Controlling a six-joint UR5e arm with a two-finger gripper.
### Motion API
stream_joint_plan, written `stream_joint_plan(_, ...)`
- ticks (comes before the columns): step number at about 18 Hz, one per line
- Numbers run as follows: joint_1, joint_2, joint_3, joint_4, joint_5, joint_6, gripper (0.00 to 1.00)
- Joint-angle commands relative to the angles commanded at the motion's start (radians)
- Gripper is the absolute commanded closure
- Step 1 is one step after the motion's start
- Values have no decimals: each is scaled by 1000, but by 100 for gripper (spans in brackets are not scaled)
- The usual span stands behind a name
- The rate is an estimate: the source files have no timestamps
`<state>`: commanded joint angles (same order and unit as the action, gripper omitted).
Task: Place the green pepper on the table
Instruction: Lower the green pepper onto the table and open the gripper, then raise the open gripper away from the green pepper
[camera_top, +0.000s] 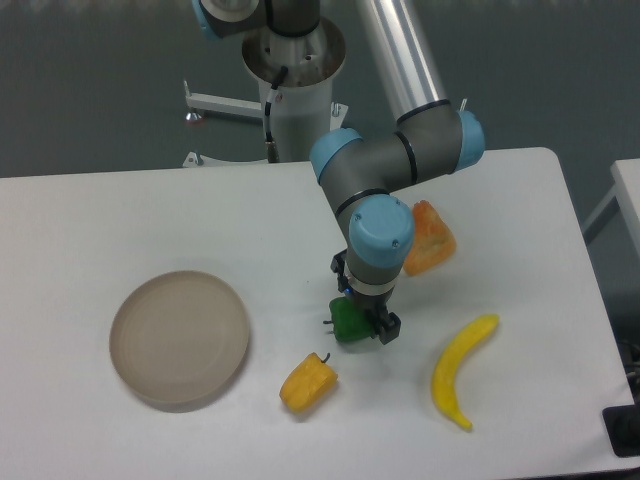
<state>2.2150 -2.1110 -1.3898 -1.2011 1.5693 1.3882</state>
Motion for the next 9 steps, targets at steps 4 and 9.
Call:
stream_joint_plan(4, 66, 88, -12, -24, -11, 87, 0)
stream_joint_plan(9, 127, 124, 23, -120, 0, 165, 0)
